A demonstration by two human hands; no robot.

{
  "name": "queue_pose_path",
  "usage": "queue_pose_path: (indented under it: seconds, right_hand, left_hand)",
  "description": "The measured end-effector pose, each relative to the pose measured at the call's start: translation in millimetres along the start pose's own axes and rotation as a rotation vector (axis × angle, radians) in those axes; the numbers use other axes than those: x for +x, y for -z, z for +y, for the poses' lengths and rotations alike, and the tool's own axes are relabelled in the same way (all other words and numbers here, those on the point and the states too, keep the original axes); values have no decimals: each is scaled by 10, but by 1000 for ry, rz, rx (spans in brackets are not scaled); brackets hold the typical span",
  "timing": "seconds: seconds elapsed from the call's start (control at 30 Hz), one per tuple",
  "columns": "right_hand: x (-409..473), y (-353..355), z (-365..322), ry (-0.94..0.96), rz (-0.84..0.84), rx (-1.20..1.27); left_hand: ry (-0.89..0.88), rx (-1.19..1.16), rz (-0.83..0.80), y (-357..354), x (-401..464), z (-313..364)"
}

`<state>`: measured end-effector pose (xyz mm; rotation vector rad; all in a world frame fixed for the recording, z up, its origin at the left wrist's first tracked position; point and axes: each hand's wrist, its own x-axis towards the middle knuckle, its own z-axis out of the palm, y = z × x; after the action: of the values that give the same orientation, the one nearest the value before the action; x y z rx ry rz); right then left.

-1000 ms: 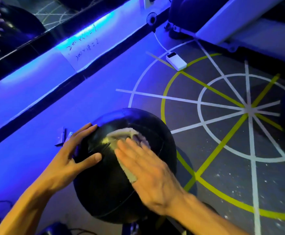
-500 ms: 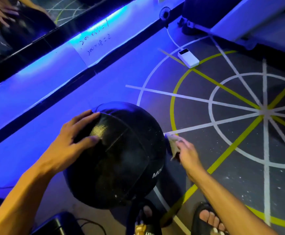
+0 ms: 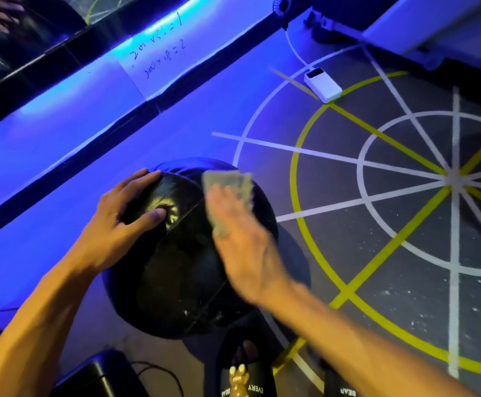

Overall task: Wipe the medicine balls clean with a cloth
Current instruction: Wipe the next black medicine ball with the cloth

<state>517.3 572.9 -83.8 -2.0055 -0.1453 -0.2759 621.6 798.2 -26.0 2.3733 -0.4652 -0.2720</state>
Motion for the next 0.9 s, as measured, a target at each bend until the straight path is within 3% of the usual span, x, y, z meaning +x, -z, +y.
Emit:
queue_pose_path:
  seconds: [0.07,0.13,0.2,0.37,0.43,0.6,0.77,0.9]
  right_hand:
    - [-307,-75,-39,222,-83,-144]
    - [-420,33,267,273,-77,-227]
    - [-384,131,525,130,-35,-165]
    - [-105,299,687,-504,96,45]
    - [-42,313,671,-662,162,125]
    - [-78,290,701,-641,237,263]
    - [-21,392,866,-648,247,290]
    - [-18,462,927,-650,231,309]
  left_hand:
    - [6,-19,-5,10,3,-5]
    - [1,-27,-7,1,-18,-42]
    - [0,-34,5,7,-40,-90]
    - [-41,-22,-5,-71,136,25]
    - [-41,0,-29,-104,256,60]
    - [38,64,-24,-131,569,194]
    - [3,-229,-9,116,650,339]
    - [57,-170,-62,39,433,163]
